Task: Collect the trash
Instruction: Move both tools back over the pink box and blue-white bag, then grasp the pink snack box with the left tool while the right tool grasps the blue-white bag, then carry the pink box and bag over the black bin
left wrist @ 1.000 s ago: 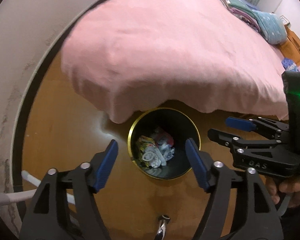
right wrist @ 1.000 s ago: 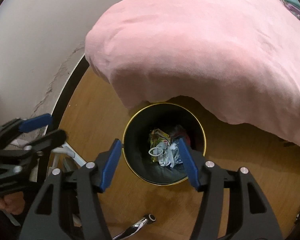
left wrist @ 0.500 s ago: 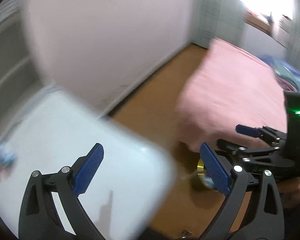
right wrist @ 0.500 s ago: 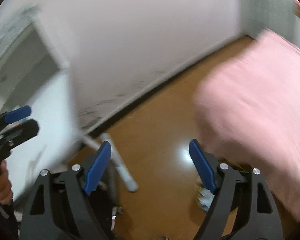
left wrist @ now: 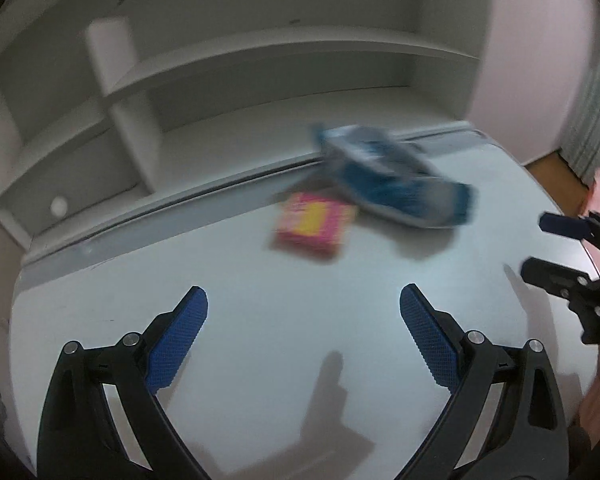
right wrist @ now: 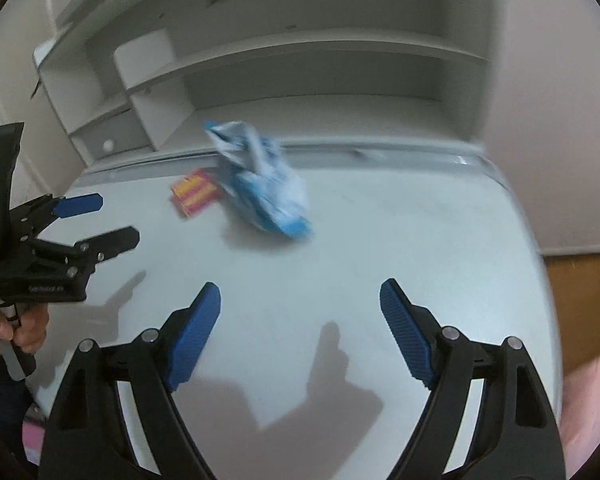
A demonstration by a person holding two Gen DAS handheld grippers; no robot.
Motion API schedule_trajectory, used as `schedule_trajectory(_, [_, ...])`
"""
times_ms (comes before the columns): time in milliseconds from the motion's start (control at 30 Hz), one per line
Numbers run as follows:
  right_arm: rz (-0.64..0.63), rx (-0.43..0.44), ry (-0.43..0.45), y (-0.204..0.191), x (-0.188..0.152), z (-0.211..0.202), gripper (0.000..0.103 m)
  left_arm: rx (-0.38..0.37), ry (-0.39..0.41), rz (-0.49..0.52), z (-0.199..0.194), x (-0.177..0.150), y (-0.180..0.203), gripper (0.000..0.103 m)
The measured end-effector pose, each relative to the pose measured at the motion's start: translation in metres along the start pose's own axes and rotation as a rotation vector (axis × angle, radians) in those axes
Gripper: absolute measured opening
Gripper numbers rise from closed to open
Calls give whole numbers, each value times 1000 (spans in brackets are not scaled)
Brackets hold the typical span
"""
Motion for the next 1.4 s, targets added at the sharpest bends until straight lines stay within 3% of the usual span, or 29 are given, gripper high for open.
schedule_trajectory(133, [-65, -9, -48, -25, 35, 51, 81, -14, -15, -13, 14, 4, -28, 94])
schedule_trajectory(367, [-99, -20, -107, -29, 65, 103, 81, -55, -9, 72, 36, 17, -19, 94])
schedule_trajectory(433, [-105, -5, -120, -31, 70, 110, 68, -74, -8, 94, 41, 21, -16, 94])
schedule_trajectory(467, [-110, -6, -124, -30, 69, 111, 47, -78, -8, 102, 44, 22, -14, 94])
schedule_trajectory(500, [-113, -14, -121, -30, 69, 111, 39, -78, -8, 107, 46, 24, -12, 94])
schedule_trajectory(567, [-107, -10, -118, -28, 69, 108, 34, -82, -12, 113, 52, 28, -10, 94])
schedule_trajectory(900, [-44, -3, -64, -12, 50, 65, 34, -51, -36, 141, 77, 36, 9, 93])
schedule_trajectory(933, [-30, -6, -56, -7, 44, 56, 34, -47, -35, 145, 78, 36, 12, 90])
schedule_trajectory(1033, [4, -18, -40, 1, 29, 36, 34, -52, -54, 130, 78, 34, 20, 54])
schedule_trajectory(1200, [95, -83, 15, 33, -12, -19, 34, -43, -63, 97, 70, 35, 36, 54])
schedule_trajectory(1300, [201, -148, 60, 70, -45, -62, 34, -101, -44, 120, 48, 35, 73, 54])
schedule_trajectory(1400, [321, -234, 92, 112, -92, -106, 34, -167, 0, 211, 19, 32, 142, 54])
Point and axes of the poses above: each gripper's, at about its wrist camera, not at the fingertips, and z roughly the way its jaws point, y to its right, x to its top, the point moved 3 cm from there along z, roughly the way its jaws point
